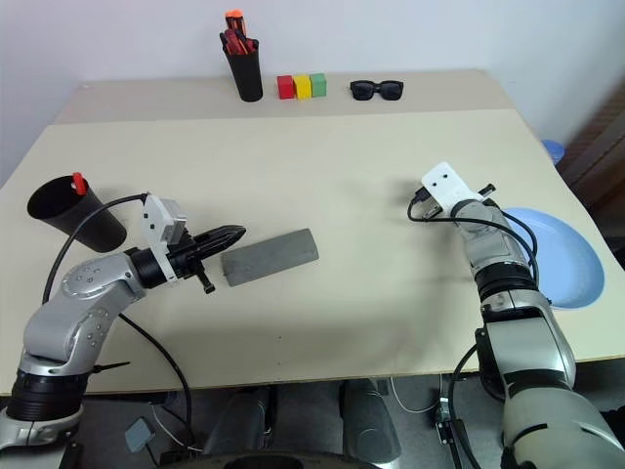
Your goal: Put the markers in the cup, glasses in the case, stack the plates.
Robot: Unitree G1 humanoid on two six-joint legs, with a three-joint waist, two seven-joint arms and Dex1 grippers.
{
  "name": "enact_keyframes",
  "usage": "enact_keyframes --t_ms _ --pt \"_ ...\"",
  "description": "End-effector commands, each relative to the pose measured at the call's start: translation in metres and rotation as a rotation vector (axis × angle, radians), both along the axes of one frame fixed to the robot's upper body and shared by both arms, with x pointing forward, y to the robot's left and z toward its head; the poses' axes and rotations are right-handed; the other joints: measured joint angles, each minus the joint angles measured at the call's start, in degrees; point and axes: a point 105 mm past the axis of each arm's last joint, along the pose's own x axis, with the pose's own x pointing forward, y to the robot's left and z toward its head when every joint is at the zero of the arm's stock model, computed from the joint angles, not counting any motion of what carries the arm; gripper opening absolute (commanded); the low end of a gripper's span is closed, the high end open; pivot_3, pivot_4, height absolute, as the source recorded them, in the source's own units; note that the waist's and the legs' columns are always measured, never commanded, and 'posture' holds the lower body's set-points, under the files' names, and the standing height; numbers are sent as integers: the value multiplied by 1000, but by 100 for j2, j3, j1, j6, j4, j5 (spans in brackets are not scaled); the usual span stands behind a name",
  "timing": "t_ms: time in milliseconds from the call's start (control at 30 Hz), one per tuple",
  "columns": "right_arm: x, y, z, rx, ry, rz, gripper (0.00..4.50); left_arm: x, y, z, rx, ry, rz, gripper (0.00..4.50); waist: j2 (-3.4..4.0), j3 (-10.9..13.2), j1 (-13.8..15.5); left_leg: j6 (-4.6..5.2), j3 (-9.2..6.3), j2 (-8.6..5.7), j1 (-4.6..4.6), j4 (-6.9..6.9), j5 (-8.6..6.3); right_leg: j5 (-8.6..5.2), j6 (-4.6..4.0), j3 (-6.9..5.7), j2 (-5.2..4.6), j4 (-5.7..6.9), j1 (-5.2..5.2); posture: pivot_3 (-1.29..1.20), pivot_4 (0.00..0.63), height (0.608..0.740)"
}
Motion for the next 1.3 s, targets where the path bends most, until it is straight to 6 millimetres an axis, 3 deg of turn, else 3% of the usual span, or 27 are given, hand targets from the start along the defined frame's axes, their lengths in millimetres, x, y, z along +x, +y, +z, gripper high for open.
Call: enact_keyframes --t_ms 33,233,333,433,567,767,867,1033,1300 --pt "-12 -8 47 -15 -138 40 51 -4 -1 13 -30 -50 -3 0 2 0 22 0 -1 0 0 0 0 0 1 -1 1 1 0 0 150 740" --pt "-88 -40 76 -45 -70 90 51 -4 4 3 -17 -17 -1 0 6 -1 88 6 -2 -4 -2 0 -4 -7 14 -1 -3 -2 4 0 150 740" --pt "-131 -65 76 -52 39 43 51 5 11 -2 2 -34 63 0 10 -4 86 7 -1 -4 5 3 -4 -19 -7 -1 -3 -2 11 0 150 740" --pt "-157 -84 53 -96 200 -17 824 13 15 1 -48 -66 123 0 7 -5 24 8 3 -3 8 15 -5 -21 -11 1 -2 -4 16 0 150 740" --pt "-147 -67 58 -104 150 50 2805 9 20 -5 -21 -70 144 0 6 -9 -135 10 21 2 13 38 -6 -21 -4 13 -2 0 20 0 150 740" --pt "-112 -16 69 114 22 251 2805 -10 54 -13 4 -70 298 0 0 -7 -139 14 27 9 22 29 -9 -19 -5 23 6 4 16 0 150 740" --pt "-96 11 70 238 -16 357 2805 -28 81 -18 28 -62 415 0 -2 -6 -87 26 25 9 7 30 -16 -11 -19 24 7 -2 9 0 150 740" --pt "-90 49 63 401 38 530 2805 -54 119 -20 49 -59 597 0 -2 -5 35 33 25 6 2 31 -20 -15 -16 23 1 -9 9 0 150 740" --pt "-86 62 43 428 127 612 2805 -69 130 -17 85 -65 676 0 -3 -6 34 32 30 1 2 39 -21 -14 -18 23 -7 -14 12 0 150 740"
